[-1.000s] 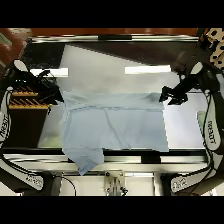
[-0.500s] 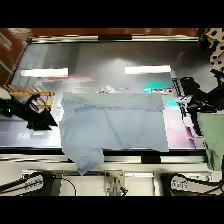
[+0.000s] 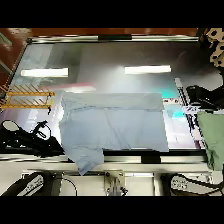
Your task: Fold the shirts.
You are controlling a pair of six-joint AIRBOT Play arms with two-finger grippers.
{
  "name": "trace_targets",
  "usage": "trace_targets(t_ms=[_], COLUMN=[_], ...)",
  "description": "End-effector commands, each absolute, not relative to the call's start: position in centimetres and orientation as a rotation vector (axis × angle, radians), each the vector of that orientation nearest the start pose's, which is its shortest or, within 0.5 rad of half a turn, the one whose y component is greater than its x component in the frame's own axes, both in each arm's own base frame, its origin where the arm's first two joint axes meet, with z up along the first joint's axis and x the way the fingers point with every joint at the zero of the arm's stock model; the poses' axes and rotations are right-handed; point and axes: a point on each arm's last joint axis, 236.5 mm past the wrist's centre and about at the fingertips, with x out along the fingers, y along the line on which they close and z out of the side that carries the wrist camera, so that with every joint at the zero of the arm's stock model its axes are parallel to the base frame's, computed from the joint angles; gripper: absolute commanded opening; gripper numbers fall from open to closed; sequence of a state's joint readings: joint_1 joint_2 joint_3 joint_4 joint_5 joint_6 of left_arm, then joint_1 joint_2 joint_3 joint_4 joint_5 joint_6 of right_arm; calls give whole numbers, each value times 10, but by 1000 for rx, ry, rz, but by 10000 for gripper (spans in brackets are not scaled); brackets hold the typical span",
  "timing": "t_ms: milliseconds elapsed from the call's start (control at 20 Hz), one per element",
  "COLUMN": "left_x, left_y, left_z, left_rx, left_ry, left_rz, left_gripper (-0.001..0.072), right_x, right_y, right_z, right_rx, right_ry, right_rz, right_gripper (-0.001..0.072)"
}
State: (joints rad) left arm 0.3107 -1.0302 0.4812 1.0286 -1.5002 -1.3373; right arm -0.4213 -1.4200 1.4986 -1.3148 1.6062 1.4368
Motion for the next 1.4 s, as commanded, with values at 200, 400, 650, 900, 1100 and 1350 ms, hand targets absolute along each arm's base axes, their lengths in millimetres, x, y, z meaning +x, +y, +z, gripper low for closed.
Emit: trace_targets(t_ms=[200,400,650,900,1100,1350], left_x=[143,135,133,139,137,140], left_y=[-92,-114,-124,-127,-129,-129], left_z=[-88,-99,-107,-106,-97,-87], left_rx=[-696,-704,-701,-697,-655,-631], left_ry=[1797,1816,1824,1793,1791,1742], left_rz=[-267,-286,-259,-291,-364,-390], left_gripper=[470,459,340,27,27,27], right_x=[358,358,356,329,265,213], right_y=[-94,-94,-102,-97,-22,6], right_z=[57,57,55,31,-20,-69], right_rx=[391,390,365,368,564,644], right_ry=[1426,1426,1434,1552,1750,1858], right_rz=[-30,-30,-57,-41,225,262], right_gripper=[590,590,590,692,691,653])
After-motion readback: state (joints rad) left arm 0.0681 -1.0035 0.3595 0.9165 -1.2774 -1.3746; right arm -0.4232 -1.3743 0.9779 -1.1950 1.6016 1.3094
